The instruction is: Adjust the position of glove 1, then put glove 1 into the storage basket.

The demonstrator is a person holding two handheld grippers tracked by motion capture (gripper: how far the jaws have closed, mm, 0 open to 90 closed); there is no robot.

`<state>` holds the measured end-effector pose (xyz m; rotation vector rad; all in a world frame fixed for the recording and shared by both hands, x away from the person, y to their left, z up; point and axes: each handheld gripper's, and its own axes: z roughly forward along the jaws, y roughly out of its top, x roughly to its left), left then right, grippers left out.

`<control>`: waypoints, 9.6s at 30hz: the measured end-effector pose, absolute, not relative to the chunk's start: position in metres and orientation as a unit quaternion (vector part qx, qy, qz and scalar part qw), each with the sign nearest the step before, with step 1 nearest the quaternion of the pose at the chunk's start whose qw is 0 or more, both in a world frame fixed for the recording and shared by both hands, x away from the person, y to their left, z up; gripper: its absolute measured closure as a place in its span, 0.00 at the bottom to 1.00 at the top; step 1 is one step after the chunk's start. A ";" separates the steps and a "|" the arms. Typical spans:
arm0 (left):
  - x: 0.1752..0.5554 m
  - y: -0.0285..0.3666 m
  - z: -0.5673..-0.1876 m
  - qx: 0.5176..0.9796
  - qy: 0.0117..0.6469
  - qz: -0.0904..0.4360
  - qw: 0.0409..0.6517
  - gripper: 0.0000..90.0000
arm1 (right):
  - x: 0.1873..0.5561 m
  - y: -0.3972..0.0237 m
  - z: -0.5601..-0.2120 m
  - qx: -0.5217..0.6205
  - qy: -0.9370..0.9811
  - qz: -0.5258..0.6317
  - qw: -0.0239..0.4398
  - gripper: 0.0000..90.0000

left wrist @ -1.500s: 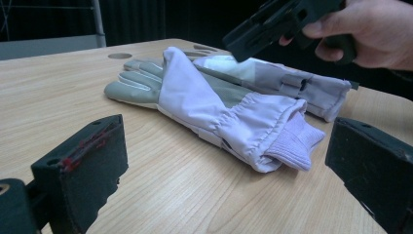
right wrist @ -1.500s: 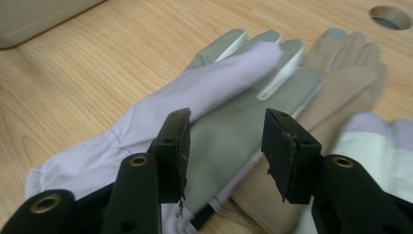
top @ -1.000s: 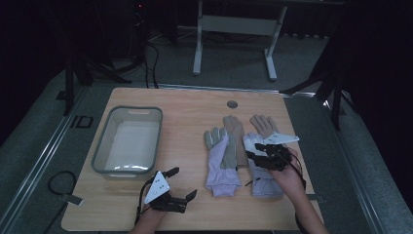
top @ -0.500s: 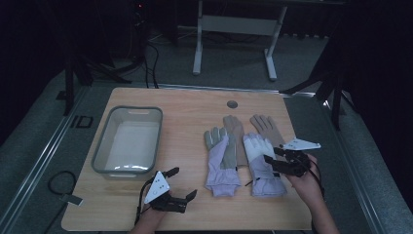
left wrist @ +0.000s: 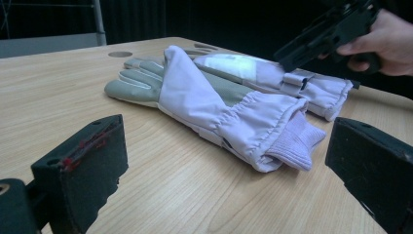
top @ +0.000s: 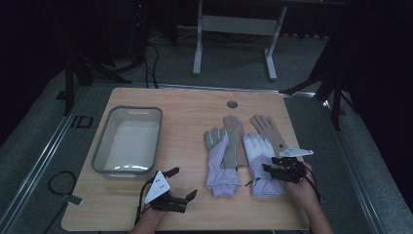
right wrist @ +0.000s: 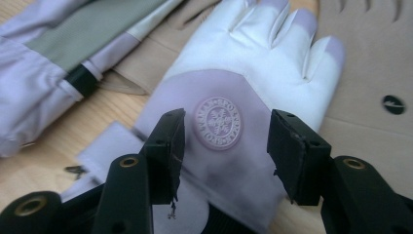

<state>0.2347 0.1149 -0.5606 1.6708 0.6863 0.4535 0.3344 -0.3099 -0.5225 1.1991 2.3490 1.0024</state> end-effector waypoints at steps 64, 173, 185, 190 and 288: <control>0.234 0.115 -0.561 0.719 0.298 0.199 0.596 0.02 | 0.319 -0.190 -0.428 0.419 0.802 0.396 0.155 0.89; 0.293 0.032 -0.544 0.811 0.416 0.046 0.409 0.79 | 0.357 -0.196 -0.536 0.445 0.806 0.381 0.085 0.90; 0.295 0.042 -0.522 0.817 0.405 0.051 0.407 0.90 | 0.348 -0.187 -0.516 0.433 0.803 0.392 0.120 0.93; 0.295 0.050 -0.506 0.815 0.398 0.054 0.418 0.90 | 0.346 -0.184 -0.500 0.427 0.798 0.405 0.128 0.93; 0.309 0.303 -0.473 0.811 0.479 0.079 0.326 0.89 | 0.399 0.096 -0.478 0.337 0.859 0.380 0.063 0.93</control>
